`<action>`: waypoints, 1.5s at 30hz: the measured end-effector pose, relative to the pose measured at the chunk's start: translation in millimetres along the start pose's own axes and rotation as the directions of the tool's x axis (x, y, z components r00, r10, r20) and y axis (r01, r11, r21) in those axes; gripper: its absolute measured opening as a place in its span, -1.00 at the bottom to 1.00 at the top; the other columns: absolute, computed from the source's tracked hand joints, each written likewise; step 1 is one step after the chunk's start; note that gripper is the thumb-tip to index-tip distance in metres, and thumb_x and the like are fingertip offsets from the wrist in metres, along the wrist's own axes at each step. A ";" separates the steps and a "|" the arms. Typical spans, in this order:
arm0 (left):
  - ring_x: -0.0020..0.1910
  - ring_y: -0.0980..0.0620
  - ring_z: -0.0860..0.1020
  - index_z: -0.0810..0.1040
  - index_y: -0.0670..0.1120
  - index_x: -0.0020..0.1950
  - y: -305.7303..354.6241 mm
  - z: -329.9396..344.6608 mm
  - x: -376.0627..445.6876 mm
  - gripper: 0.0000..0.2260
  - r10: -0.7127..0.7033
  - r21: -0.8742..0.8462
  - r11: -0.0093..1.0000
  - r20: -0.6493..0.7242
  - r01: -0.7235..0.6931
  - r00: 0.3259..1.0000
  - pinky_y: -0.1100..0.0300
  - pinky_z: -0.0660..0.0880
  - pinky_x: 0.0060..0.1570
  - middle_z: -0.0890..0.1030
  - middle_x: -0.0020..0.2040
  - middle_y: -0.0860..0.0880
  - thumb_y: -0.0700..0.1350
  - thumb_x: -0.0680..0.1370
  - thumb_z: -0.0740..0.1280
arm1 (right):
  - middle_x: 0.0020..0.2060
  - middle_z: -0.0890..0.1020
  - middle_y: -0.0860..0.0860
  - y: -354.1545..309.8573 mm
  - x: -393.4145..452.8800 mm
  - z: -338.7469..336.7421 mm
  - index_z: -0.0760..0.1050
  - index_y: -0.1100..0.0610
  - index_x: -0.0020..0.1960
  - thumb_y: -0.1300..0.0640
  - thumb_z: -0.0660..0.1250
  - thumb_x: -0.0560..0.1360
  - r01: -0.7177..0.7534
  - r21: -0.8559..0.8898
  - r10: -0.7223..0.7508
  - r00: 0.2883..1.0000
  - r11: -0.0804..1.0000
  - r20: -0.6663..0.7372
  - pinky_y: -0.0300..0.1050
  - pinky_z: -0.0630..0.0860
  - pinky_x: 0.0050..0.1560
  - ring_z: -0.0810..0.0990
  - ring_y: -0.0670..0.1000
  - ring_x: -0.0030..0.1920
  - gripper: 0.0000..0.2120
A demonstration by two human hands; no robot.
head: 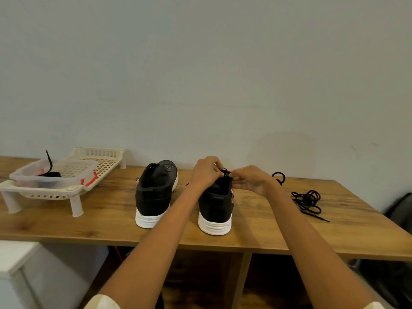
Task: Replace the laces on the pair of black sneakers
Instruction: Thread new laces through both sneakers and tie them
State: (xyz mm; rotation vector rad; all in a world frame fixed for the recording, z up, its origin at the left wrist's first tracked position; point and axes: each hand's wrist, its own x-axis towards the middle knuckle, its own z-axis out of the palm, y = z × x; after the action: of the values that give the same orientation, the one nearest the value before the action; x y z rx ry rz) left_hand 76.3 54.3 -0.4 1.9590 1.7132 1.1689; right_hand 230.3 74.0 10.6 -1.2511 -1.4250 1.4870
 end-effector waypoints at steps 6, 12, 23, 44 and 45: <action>-0.15 0.06 0.58 0.54 -0.05 -0.10 -1.1 -2.6 0.2 -0.91 0.020 0.065 0.998 -0.001 -0.020 1.000 0.20 0.48 -0.14 0.66 -0.17 0.00 -0.21 0.45 0.39 | -0.04 0.66 0.23 3.9 -3.3 -4.0 0.54 0.36 0.11 0.25 0.31 0.54 0.046 -0.013 -0.046 0.997 0.999 0.056 -0.13 0.63 -0.06 0.66 0.11 -0.04 -0.79; 0.02 -0.02 0.57 0.59 -0.02 0.10 -0.2 0.6 -0.2 -0.82 0.086 0.197 0.977 0.004 -0.085 0.996 0.16 0.46 -0.06 0.65 0.03 -0.03 -0.13 0.52 0.34 | -0.15 0.65 0.16 12.1 1.2 1.7 0.58 0.34 0.06 0.24 0.33 0.54 0.148 -0.173 -0.157 0.987 0.974 -0.039 -0.25 0.58 -0.26 0.64 0.00 -0.22 -0.82; 0.11 -0.02 0.52 0.65 0.02 0.03 7.6 0.6 13.3 -0.74 -0.016 0.247 0.969 0.161 -0.024 0.987 -0.04 0.33 0.26 0.63 0.09 0.01 0.14 0.55 0.27 | -0.11 0.64 0.11 -37.7 -7.2 1.5 0.37 0.22 0.00 0.22 0.11 0.65 0.555 0.545 -0.448 0.831 0.628 -0.331 -0.19 0.61 -0.12 0.66 0.01 -0.19 -0.89; -0.02 0.11 0.52 0.62 -0.06 0.16 -1.2 -11.0 19.3 -0.78 0.104 -0.090 0.992 0.188 -0.088 0.977 0.15 0.45 0.12 0.61 0.13 -0.02 -0.06 0.54 0.33 | -0.29 0.58 0.02 -53.6 -18.4 7.1 0.59 0.18 0.03 0.22 0.26 0.58 0.722 0.152 -0.643 0.676 0.674 -0.361 -0.24 0.55 -0.15 0.56 -0.08 -0.30 -0.87; 0.01 0.09 0.53 0.64 -0.02 0.11 -4.0 -7.6 19.7 -0.79 0.098 -0.018 0.995 0.223 -0.096 0.970 0.07 0.46 0.16 0.63 0.09 0.01 -0.01 0.52 0.36 | -0.29 0.58 0.02 -54.4 -19.6 9.8 0.59 0.18 0.03 0.23 0.26 0.58 0.729 0.164 -0.648 0.672 0.665 -0.359 -0.24 0.55 -0.14 0.56 -0.08 -0.30 -0.87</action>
State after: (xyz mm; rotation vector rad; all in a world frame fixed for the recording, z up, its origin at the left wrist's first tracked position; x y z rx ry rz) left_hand 67.3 71.3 9.2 2.1012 1.5123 0.9410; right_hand 219.6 59.8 66.5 -0.5637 -1.2274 0.8934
